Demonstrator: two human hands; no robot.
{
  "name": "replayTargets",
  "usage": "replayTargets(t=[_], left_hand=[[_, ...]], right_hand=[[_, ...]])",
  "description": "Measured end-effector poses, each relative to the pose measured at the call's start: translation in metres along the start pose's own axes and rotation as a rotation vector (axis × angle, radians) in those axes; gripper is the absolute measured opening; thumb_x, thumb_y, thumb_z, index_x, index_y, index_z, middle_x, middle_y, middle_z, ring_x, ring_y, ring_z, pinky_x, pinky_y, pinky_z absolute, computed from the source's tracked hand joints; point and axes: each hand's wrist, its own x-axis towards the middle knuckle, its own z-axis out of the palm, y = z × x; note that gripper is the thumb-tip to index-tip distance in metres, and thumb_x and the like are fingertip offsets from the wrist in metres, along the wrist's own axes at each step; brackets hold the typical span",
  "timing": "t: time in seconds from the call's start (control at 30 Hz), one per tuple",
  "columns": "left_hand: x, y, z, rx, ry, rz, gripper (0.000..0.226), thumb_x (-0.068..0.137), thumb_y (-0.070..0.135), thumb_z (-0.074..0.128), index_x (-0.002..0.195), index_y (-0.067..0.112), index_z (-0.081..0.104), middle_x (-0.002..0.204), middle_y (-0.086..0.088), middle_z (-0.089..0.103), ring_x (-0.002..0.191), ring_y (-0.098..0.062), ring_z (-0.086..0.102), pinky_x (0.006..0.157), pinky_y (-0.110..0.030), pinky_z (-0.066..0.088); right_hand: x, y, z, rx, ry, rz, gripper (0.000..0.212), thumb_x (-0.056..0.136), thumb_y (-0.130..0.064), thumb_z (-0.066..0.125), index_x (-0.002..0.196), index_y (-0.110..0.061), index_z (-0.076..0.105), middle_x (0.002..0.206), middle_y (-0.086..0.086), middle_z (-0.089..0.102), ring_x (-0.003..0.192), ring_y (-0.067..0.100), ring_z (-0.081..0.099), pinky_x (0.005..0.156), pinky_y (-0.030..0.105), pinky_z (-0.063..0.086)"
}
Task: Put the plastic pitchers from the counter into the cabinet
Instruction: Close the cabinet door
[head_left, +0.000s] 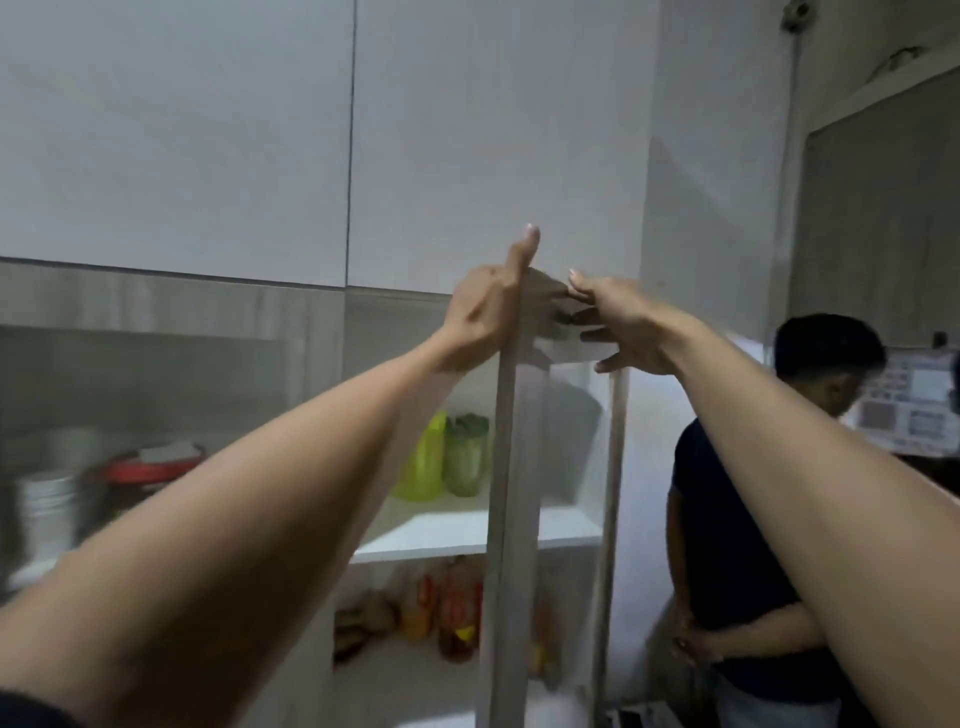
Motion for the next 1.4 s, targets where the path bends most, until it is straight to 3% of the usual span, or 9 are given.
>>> replayTargets(t=[0.07, 0.13, 0.27, 0.37, 0.47, 0.6, 0.7, 1.0, 1.4], left_hand=[[0.003, -0.017, -0.018, 0.057, 0.132, 0.019, 0.066, 0.084, 0.071, 0.049, 0.079, 0.008, 0.071, 0.079, -0.004, 0.073, 0.077, -0.023, 0.068, 0.081, -0.036, 0.054], [0.007, -0.041, -0.037, 0.205, 0.285, 0.058, 0.039, 0.084, 0.054, 0.065, 0.095, 0.017, 0.067, 0.091, 0.0, 0.069, 0.085, -0.018, 0.064, 0.08, -0.03, 0.05], [0.023, -0.088, -0.062, 0.621, 0.457, 0.126, 0.064, 0.081, 0.045, 0.071, 0.137, 0.026, 0.045, 0.132, -0.006, 0.058, 0.12, -0.025, 0.055, 0.094, -0.034, 0.045], [0.041, -0.115, -0.068, 1.035, 0.473, 0.166, 0.069, 0.087, 0.046, 0.065, 0.148, 0.028, 0.037, 0.159, -0.012, 0.027, 0.138, -0.033, 0.035, 0.109, -0.043, 0.037], [0.06, -0.138, -0.071, 1.256, 0.445, 0.081, 0.068, 0.093, 0.046, 0.056, 0.153, 0.03, 0.028, 0.165, -0.015, 0.005, 0.15, -0.037, 0.009, 0.12, -0.052, 0.015], [0.081, -0.182, -0.062, 1.426, 0.379, 0.023, 0.057, 0.102, 0.029, 0.043, 0.155, 0.025, 0.022, 0.165, -0.015, 0.003, 0.15, -0.04, -0.002, 0.119, -0.059, 0.003], [0.088, -0.213, -0.057, 1.439, 0.312, -0.026, 0.057, 0.102, 0.018, 0.038, 0.156, 0.02, 0.021, 0.165, -0.015, 0.004, 0.151, -0.036, 0.003, 0.12, -0.056, 0.009], [0.115, -0.261, -0.054, 1.224, 0.248, -0.125, 0.058, 0.101, 0.037, 0.038, 0.154, 0.018, 0.025, 0.164, -0.018, 0.007, 0.151, -0.035, 0.01, 0.119, -0.054, 0.013], [0.142, -0.285, -0.062, 1.262, 0.188, -0.133, 0.063, 0.099, 0.05, 0.033, 0.156, 0.028, 0.015, 0.164, -0.016, 0.007, 0.151, -0.034, 0.009, 0.117, -0.058, 0.021]], right_hand=[[0.024, 0.003, 0.025, -0.028, -0.024, -0.041, 0.06, 0.099, -0.06, 0.036, 0.149, -0.027, 0.045, 0.157, -0.002, 0.042, 0.141, 0.028, 0.04, 0.103, 0.056, 0.036], [0.048, 0.009, 0.046, -0.076, -0.034, -0.082, 0.062, 0.1, -0.059, 0.037, 0.154, -0.031, 0.035, 0.161, -0.004, 0.035, 0.142, 0.029, 0.038, 0.099, 0.052, 0.037], [0.105, 0.034, 0.074, -0.26, -0.045, -0.227, 0.071, 0.101, -0.05, 0.043, 0.16, -0.024, 0.015, 0.166, 0.003, 0.021, 0.151, 0.026, 0.024, 0.117, 0.04, 0.024], [0.143, 0.056, 0.082, -0.404, -0.053, -0.238, 0.082, 0.097, -0.049, 0.051, 0.16, -0.026, 0.005, 0.167, 0.012, 0.015, 0.153, 0.027, 0.016, 0.122, 0.04, 0.019], [0.175, 0.075, 0.087, -0.508, -0.004, -0.223, 0.088, 0.096, -0.049, 0.055, 0.16, -0.032, -0.003, 0.166, 0.02, 0.002, 0.153, 0.037, 0.006, 0.122, 0.046, 0.014], [0.217, 0.106, 0.093, -0.599, 0.025, -0.234, 0.091, 0.096, -0.047, 0.056, 0.158, -0.037, -0.01, 0.167, 0.014, -0.014, 0.153, 0.038, -0.006, 0.119, 0.062, 0.011], [0.239, 0.122, 0.097, -0.646, 0.063, -0.259, 0.09, 0.096, -0.044, 0.056, 0.158, -0.035, -0.008, 0.167, 0.012, -0.017, 0.154, 0.035, -0.008, 0.118, 0.064, 0.008], [0.274, 0.144, 0.111, -0.653, 0.055, -0.282, 0.089, 0.097, -0.033, 0.055, 0.159, -0.03, -0.01, 0.164, 0.01, -0.025, 0.153, 0.033, -0.012, 0.119, 0.064, 0.005], [0.292, 0.145, 0.123, -0.591, 0.032, -0.218, 0.092, 0.095, -0.035, 0.06, 0.159, -0.032, -0.007, 0.164, 0.008, -0.026, 0.153, 0.031, -0.012, 0.118, 0.065, 0.01]])
